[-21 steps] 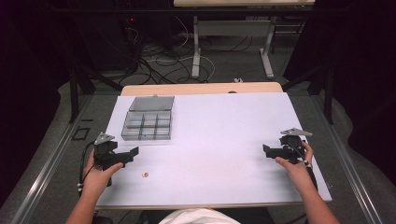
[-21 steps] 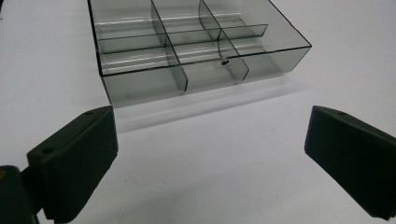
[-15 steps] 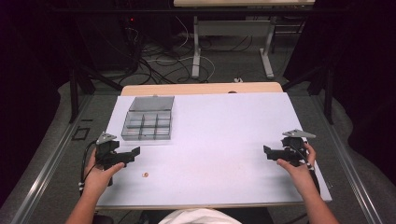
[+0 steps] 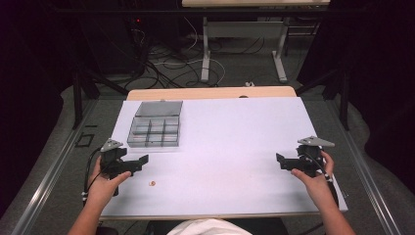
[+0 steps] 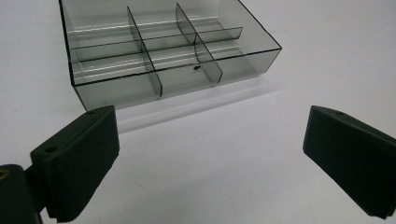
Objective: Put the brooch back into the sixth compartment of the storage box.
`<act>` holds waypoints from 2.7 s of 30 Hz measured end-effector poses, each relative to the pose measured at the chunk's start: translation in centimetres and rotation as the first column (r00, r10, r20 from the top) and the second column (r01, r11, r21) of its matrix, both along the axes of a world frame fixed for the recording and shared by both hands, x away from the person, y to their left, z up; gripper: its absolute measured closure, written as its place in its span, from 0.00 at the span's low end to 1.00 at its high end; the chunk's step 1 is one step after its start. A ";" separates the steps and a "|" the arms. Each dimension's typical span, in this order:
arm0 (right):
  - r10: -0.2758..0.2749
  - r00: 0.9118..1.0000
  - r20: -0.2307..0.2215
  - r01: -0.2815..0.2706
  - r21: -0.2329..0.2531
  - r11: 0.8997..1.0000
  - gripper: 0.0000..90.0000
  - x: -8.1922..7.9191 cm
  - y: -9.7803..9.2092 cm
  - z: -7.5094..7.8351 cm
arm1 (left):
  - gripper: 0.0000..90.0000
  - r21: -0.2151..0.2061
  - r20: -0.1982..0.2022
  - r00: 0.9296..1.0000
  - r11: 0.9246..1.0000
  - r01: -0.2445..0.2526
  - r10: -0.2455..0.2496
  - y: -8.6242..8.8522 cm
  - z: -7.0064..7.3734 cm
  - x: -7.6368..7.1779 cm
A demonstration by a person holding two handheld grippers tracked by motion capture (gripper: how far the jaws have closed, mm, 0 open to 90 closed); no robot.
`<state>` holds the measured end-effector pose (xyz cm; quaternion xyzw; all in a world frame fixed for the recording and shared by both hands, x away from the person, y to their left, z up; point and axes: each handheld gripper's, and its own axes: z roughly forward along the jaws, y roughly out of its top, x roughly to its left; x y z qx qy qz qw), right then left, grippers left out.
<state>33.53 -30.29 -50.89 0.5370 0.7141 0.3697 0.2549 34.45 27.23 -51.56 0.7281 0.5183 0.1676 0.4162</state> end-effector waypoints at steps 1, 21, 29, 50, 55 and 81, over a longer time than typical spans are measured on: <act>0.000 1.000 0.000 0.000 0.000 1.000 0.00 0.0 0.0 0.0 | 0.04 0.004 -0.009 1.000 1.000 0.005 -0.005 0.0 0.1 0.0; 0.034 0.999 -0.005 -0.034 0.020 0.999 0.00 -0.4 0.4 -1.3 | 0.09 0.051 -0.032 0.998 0.997 0.063 -0.062 -1.6 1.0 -0.2; 0.061 0.998 -0.018 -0.061 0.021 0.998 0.00 -0.4 0.9 -1.9 | 0.16 0.082 -0.051 0.996 0.994 0.075 -0.071 -1.9 1.3 -0.7; 0.083 0.996 -0.043 -0.082 0.017 0.996 0.00 -0.1 1.3 -2.4 | 0.32 0.196 -0.151 0.980 0.968 0.158 -0.130 -2.4 1.6 -1.6; 0.086 0.995 -0.045 -0.085 0.010 0.996 0.00 0.0 1.3 -2.5 | 0.36 0.214 -0.179 0.975 0.963 0.166 -0.128 -2.8 1.5 -1.9; 0.087 0.994 -0.061 -0.087 0.015 0.996 0.00 0.1 1.3 -2.7 | 0.52 0.173 -0.332 0.932 0.962 0.213 -0.147 -3.8 0.3 -1.9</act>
